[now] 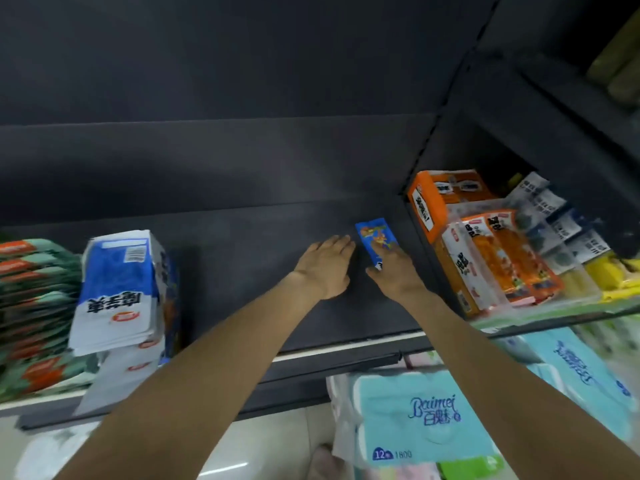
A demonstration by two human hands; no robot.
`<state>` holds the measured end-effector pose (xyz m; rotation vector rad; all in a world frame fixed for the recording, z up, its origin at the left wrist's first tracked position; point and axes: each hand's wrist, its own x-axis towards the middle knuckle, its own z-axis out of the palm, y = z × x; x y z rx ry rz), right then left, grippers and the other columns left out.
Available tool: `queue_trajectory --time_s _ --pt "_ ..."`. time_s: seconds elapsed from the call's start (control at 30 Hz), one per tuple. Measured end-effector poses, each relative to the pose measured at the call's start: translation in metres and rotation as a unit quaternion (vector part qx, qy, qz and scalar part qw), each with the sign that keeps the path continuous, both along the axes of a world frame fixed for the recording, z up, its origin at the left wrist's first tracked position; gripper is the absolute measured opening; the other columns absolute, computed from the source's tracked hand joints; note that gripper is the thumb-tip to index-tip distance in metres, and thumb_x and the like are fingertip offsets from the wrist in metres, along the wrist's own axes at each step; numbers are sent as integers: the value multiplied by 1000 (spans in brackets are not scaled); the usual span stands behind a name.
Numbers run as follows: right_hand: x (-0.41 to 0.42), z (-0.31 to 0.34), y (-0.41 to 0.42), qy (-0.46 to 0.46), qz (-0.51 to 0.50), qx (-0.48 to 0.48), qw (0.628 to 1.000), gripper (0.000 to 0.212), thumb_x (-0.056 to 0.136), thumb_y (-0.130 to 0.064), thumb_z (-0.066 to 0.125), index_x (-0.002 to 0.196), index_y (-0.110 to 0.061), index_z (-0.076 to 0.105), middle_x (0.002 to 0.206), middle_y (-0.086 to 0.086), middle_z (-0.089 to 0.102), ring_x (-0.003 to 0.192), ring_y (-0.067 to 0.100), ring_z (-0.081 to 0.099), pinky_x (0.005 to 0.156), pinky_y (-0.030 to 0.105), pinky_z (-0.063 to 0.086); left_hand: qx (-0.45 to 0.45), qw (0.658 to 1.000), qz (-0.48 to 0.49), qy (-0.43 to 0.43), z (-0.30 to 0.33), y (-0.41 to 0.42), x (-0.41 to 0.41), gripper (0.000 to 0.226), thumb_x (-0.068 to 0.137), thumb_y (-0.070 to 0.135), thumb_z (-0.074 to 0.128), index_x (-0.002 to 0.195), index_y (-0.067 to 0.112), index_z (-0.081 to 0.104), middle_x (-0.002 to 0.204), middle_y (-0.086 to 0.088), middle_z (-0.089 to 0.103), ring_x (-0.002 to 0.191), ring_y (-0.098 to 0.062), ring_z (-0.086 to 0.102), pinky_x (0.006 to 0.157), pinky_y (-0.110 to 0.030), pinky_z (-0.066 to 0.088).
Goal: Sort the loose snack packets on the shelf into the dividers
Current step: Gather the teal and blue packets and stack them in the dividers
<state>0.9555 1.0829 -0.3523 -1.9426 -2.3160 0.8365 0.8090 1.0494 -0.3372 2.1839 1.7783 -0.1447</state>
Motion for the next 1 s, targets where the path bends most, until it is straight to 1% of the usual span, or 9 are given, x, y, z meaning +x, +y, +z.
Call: queue_trajectory --time_s 0.13,0.37,0.43,0.5,0.57,0.63,0.83,0.9,1.0 --pt "13 -11 20 -50 25 -74 996 66 95 -34 50 149 -23 14 155 19 3 143 35 8 116 39 15 -60 998 -22 25 -22 33 21 68 98 31 36 150 15 -5 158 2 -10 145 -16 -9 118 -35 -1" --pt "15 -19 30 -58 -106 41 992 83 73 -33 78 138 -13 31 131 20 39 123 35 38 98 41 36 -57 992 -43 106 -32 37 25 57 102 29 25 151 16 -1 159 4 -6 145 -16 -12 115 -41 -9" --pt "14 -16 33 -30 -146 11 989 74 69 -32 80 127 -10 41 126 16 50 119 33 47 96 42 38 -57 997 -23 55 -29 38 26 54 102 27 26 151 15 7 159 3 2 146 -16 -9 116 -40 -6" --pt "10 -11 30 69 -139 -15 988 45 76 -20 75 113 -7 54 115 13 63 106 29 59 87 38 47 -60 995 30 -68 -28 36 25 49 102 24 29 149 14 21 156 -1 18 146 -20 4 117 -37 6" --pt "2 1 17 153 -109 11 982 21 83 -11 66 101 -3 62 104 16 68 95 29 64 78 35 51 -46 966 126 -223 -19 27 20 39 101 23 32 136 11 42 140 -10 43 132 -27 37 104 -30 31" --pt "-9 18 -1 181 -75 64 978 15 85 -9 62 99 -4 64 98 15 66 91 29 63 75 37 51 -11 919 218 -327 -1 11 11 33 101 27 35 121 8 53 120 -10 59 111 -27 54 88 -29 39" --pt "-66 67 -69 279 124 182 935 52 82 8 57 127 -17 58 109 4 60 95 14 56 86 22 46 0 715 351 -604 68 -54 -54 35 97 39 45 114 9 53 104 -3 67 88 -16 70 86 -31 54" --pt "-90 82 -86 315 157 215 911 41 82 3 63 119 -14 64 111 1 65 97 16 57 87 24 48 42 687 382 -616 84 -79 -81 25 100 28 43 105 8 57 91 -4 70 81 -15 70 81 -29 56" --pt "-131 100 -108 325 202 252 889 28 83 -9 67 110 -14 70 106 -3 70 94 13 57 83 17 43 70 703 418 -571 96 -119 -125 29 100 28 41 90 8 59 72 -2 71 59 -13 69 64 -23 57"
